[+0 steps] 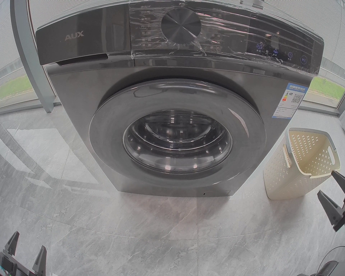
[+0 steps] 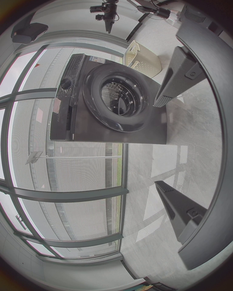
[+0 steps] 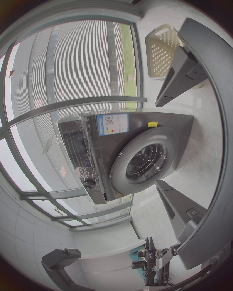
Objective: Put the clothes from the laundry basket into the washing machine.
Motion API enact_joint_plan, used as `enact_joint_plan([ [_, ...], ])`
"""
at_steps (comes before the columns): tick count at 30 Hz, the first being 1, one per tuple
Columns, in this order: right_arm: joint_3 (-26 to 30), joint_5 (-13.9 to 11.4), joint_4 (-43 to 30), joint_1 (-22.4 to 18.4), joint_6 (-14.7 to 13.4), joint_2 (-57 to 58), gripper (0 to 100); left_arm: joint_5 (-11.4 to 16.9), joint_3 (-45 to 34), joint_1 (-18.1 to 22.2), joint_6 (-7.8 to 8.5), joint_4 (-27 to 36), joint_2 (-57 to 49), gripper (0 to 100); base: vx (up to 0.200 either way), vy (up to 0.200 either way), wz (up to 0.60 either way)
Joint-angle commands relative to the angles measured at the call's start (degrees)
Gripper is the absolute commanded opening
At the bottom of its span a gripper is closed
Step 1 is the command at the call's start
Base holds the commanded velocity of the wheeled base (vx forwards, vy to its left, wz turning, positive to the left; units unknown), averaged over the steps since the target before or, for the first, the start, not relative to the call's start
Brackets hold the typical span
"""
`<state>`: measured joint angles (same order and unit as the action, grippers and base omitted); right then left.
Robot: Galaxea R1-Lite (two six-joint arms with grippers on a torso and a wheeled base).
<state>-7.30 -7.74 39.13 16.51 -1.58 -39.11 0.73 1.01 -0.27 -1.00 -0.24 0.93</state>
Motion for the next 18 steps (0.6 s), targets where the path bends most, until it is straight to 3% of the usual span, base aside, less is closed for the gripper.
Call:
enact_joint_plan([
  [1, 0.01, -0.34, -12.94, -8.51, 0.35, 19.6, 100, 0.06, -1.01, 0.0, -0.14, -0.02, -0.93, 100, 0.0, 0.0, 0.0],
  [8, 3.7, -0.26, -18.57, -14.75, 0.35, 29.26, 100, -0.03, -1.01, 0.0, -0.23, -0.02, -0.93, 100, 0.0, 0.0, 0.0],
  [13, 6.6, -0.17, -19.18, -16.07, 0.88, 32.52, 100, -0.03, -1.01, 0.0, -0.23, -0.02, -0.93, 100, 0.0, 0.0, 0.0],
  [15, 7.3, -0.08, -23.31, -16.51, 1.85, 35.77, 100, -0.03, -1.01, 0.0, -0.23, -0.02, -0.93, 100, 0.0, 0.0, 0.0],
  [16, 7.3, 0.62, -30.96, -16.15, 2.11, 39.11, 100, -0.03, -1.01, 0.0, -0.32, -0.02, -0.93, 100, 0.0, 0.0, 0.0],
  [17, 7.3, 0.89, -31.4, -16.15, 2.11, 39.11, 100, -0.03, -1.01, 0.0, -0.32, -0.02, -0.93, 100, 0.0, 0.0, 0.0],
  [18, 7.3, 3.26, -32.1, -16.15, 1.67, 39.11, 100, -0.03, -1.01, 0.0, -0.32, -0.02, -0.93, 100, 0.0, 0.0, 0.0],
])
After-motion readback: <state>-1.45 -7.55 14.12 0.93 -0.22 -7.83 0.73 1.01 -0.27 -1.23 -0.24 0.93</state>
